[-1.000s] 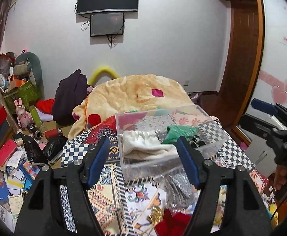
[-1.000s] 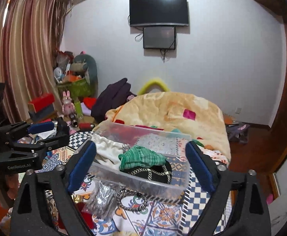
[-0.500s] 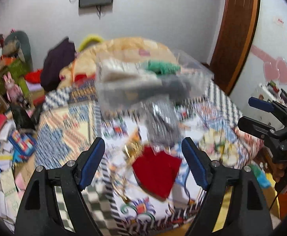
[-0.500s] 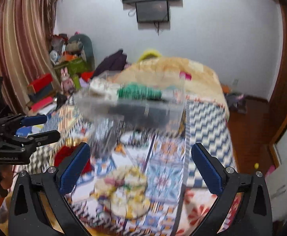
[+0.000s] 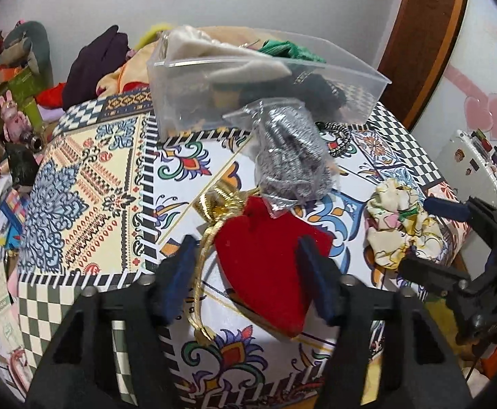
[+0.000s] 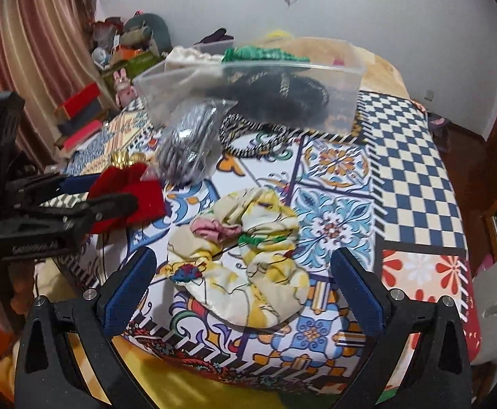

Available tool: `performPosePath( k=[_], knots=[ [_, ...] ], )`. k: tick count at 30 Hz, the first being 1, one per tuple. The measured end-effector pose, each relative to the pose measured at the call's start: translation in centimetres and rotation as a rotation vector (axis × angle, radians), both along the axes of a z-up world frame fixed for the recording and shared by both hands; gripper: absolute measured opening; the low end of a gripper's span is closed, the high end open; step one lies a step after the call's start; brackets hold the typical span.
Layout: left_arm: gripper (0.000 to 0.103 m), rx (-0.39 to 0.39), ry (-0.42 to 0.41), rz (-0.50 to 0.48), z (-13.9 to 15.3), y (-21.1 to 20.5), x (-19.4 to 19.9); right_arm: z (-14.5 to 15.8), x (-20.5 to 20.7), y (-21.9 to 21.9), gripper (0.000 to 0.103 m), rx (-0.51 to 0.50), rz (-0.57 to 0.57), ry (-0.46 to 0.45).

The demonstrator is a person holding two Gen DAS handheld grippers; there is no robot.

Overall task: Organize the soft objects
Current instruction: 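Grasp the red velvet pouch with the left tool while the right tool grasps the floral scarf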

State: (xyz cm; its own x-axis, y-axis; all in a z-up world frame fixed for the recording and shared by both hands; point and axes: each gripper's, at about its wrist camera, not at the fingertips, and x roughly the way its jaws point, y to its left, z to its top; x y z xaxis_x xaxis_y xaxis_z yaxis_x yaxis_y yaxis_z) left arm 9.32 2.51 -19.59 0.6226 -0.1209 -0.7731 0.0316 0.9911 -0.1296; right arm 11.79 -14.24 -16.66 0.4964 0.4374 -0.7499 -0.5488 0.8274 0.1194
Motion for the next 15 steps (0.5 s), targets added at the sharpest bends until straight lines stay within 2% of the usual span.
performPosePath(
  k=[1, 3, 5, 6, 8, 10, 15],
  knots=[
    [0.047, 0.004, -0.005, 0.002, 0.1, 0.0, 0.0, -0.2, -0.1, 0.3, 0.087, -0.01, 0.01, -0.006],
    [0.036, 0.003, -0.008, 0.004, 0.0, 0.2, -0.1, -0.2, -0.5, 0.6, 0.079, -0.031, 0.02, -0.033],
    [0.022, -0.006, -0.008, 0.006, 0.1, 0.4, -0.1, -0.1, -0.7, 0.7, 0.06, -0.046, 0.022, -0.058],
    [0.02, -0.012, -0.009, 0.008, 0.1, 0.5, -0.1, 0.0, -0.7, 0.5, 0.056, -0.045, 0.02, -0.062],
    [0.015, -0.024, -0.011, 0.011, 0.2, 0.8, -0.3, 0.1, -0.5, 0.0, 0.039, -0.039, 0.009, -0.064],
    [0.013, -0.022, -0.021, 0.018, 0.6, 1.1, -0.7, 0.3, 0.0, -0.5, 0.027, -0.016, 0.0, -0.049],
    [0.012, 0.011, -0.075, 0.029, 2.5, 1.4, -1.7, 0.8, 0.2, -1.5, 0.019, 0.019, -0.026, -0.05]
  ],
)
